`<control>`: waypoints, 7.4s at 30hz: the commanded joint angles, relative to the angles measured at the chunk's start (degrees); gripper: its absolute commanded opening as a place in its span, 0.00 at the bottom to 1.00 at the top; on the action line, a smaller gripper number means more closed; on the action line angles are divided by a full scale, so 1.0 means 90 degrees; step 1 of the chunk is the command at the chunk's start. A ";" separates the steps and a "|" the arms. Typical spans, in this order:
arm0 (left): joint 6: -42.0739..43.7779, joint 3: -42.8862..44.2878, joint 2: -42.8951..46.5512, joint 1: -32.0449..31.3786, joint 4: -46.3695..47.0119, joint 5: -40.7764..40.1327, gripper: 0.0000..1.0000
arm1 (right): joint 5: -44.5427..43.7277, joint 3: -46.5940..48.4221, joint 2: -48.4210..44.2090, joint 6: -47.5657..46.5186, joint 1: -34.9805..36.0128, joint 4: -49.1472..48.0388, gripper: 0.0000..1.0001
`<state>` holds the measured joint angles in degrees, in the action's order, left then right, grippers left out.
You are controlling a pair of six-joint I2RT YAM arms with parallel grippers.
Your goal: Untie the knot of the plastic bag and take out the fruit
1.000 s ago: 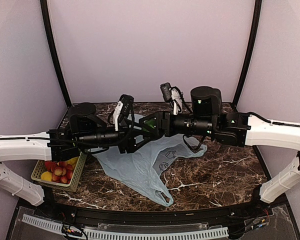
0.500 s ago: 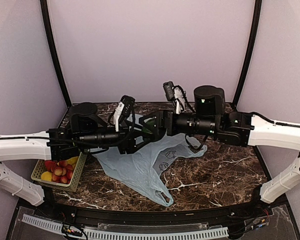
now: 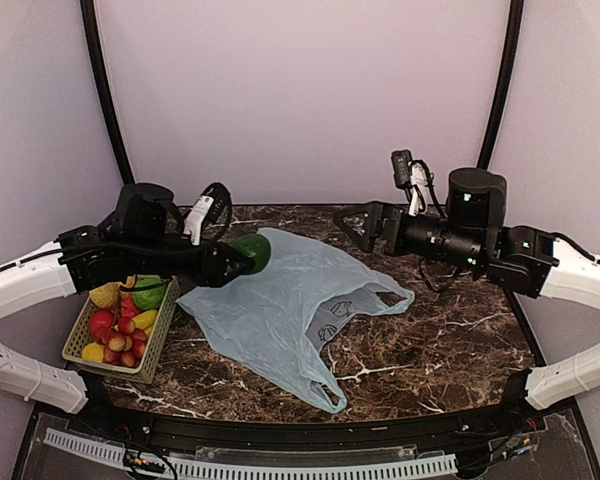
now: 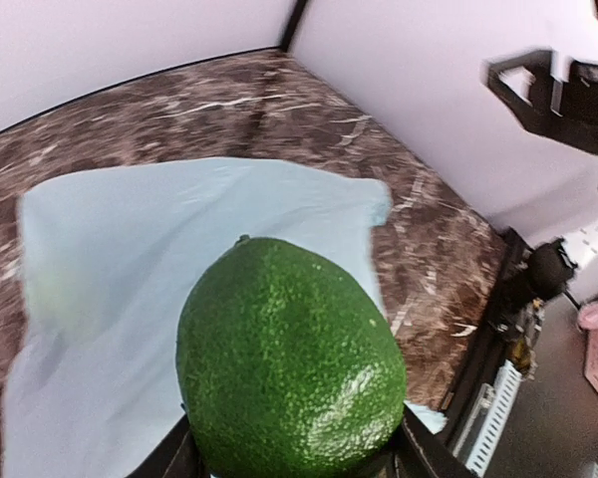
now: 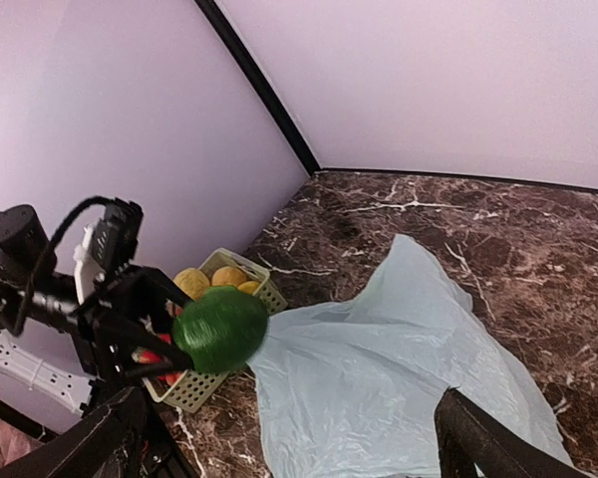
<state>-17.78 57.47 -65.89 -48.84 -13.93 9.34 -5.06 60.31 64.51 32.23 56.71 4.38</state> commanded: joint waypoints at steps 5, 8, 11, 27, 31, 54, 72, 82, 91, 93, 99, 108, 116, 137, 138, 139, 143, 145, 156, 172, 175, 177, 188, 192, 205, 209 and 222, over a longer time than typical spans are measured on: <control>0.0670 0.0371 0.1013 0.2505 -0.3040 -0.0112 0.35 | -0.0336 -0.0435 -0.0128 0.0053 -0.0287 0.0475 0.99; 0.0974 0.0454 0.1057 0.3537 -0.3360 0.0075 0.35 | -0.0336 -0.0449 -0.0126 0.0045 -0.0312 0.0545 0.99; 0.1178 0.0518 0.1035 0.4311 -0.3557 0.0116 0.35 | -0.0355 -0.0486 -0.0169 0.0043 -0.0324 0.0614 0.99; 0.1695 0.0006 0.0143 0.6475 -0.2986 0.0700 0.37 | -0.0385 -0.0769 -0.0542 0.0252 -0.0334 0.0652 0.99; 0.1679 -0.0064 -0.0045 0.6516 -0.2889 0.0676 0.42 | -0.0394 -0.0784 -0.0534 0.0272 -0.0334 0.0665 0.99; 0.1672 -0.0379 -0.0477 0.6520 -0.2601 0.0445 0.69 | -0.0336 -0.0697 -0.0378 0.0334 -0.0339 0.0667 0.99; 0.1734 -0.0097 0.0450 0.6511 -0.2793 0.0004 0.85 | -0.0385 -0.0686 -0.0460 0.0213 -0.0334 0.0735 0.99; 0.1186 0.0436 0.0878 0.4665 -0.2887 0.0867 0.84 | -0.0182 -0.1169 -0.0889 0.0140 -0.0334 0.1007 0.90; 0.0465 0.0425 0.0034 0.3439 -0.1539 0.1347 0.84 | 0.0698 -0.1990 -0.0987 0.0468 -0.0236 0.0984 0.71; 0.0371 0.0556 -0.0333 0.3240 -0.1366 0.1418 0.84 | 0.0771 -0.2168 -0.0975 0.0577 -0.0161 0.0858 0.68; 0.0178 0.0877 -0.1258 0.2659 -0.0762 0.1606 0.84 | 0.0922 -0.2680 -0.0540 0.0996 0.0079 0.0136 0.60; -0.0154 0.1701 -0.2816 0.2604 -0.0074 0.1929 0.81 | 0.1250 -0.3106 0.0640 0.1359 0.0220 -0.1476 0.55; -0.0298 0.2463 -0.4136 0.2609 0.0149 0.1976 0.83 | 0.0584 -0.2708 0.1647 0.1292 0.0086 -0.1820 0.52; -0.0175 0.0852 -0.3927 0.1256 0.0626 0.2611 0.77 | 0.0961 -0.1634 0.2121 0.0509 -0.0031 -0.1939 0.53; -0.0247 0.0663 -0.3723 0.1178 0.0705 0.2601 0.77 | 0.0962 -0.1683 0.2044 0.0494 0.0005 -0.1942 0.53; -0.0273 0.0581 -0.3626 0.1000 0.0731 0.2598 0.76 | 0.0963 -0.1740 0.1962 0.0483 0.0043 -0.1937 0.53; -0.0568 0.0054 -0.3103 0.0558 0.0907 0.2435 0.77 | 0.0850 -0.1974 0.1630 0.0482 0.0240 -0.1811 0.53; -0.0817 -0.0251 -0.2853 0.0361 0.0998 0.2341 0.76 | 0.0754 -0.2092 0.1441 0.0505 0.0355 -0.1727 0.53; -0.0954 -0.0028 -0.1675 0.0655 0.0184 0.1294 0.88 | 0.0040 -0.3165 0.0698 0.1481 0.0495 -0.1974 0.57; -0.0681 0.0649 -0.3429 0.1218 0.0263 0.0750 0.98 | -0.0309 -0.4432 -0.0193 0.2522 0.0396 -0.1893 0.72; -0.0703 0.0567 -0.3609 0.1218 0.0416 0.0899 0.98 | -0.0177 -0.4475 -0.0076 0.2535 0.0383 -0.2060 0.66; -0.0714 0.0464 -0.3696 0.1219 0.0562 0.0931 0.98 | 0.0039 -0.4466 0.0130 0.2446 0.0347 -0.2390 0.63; -0.0548 0.0407 -0.4101 0.1218 0.0626 0.1120 0.60 | 0.0904 -0.3700 0.1707 0.1890 0.0028 -0.3644 0.56; -0.0757 0.0050 -0.4061 0.1214 0.0903 0.1387 0.42 | 0.1107 -0.3344 0.2097 0.1678 -0.0066 -0.3724 0.56; -0.2182 -0.1029 -0.3592 0.0531 0.2799 0.1564 0.30 | 0.2103 -0.2611 0.3436 0.1662 -0.0124 -0.4365 0.54; -0.2481 -0.1111 -0.3613 0.0383 0.3252 0.1514 0.30 | 0.2320 -0.2417 0.3714 0.1656 -0.0089 -0.4393 0.56; -0.1983 -0.1410 -0.1927 0.0329 0.1662 0.0394 0.78 | 0.2500 -0.2447 0.3702 0.1683 0.0003 -0.4256 0.60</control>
<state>-37.15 47.13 -91.39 -45.65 9.21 17.45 16.25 39.72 99.90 47.59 56.27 -33.43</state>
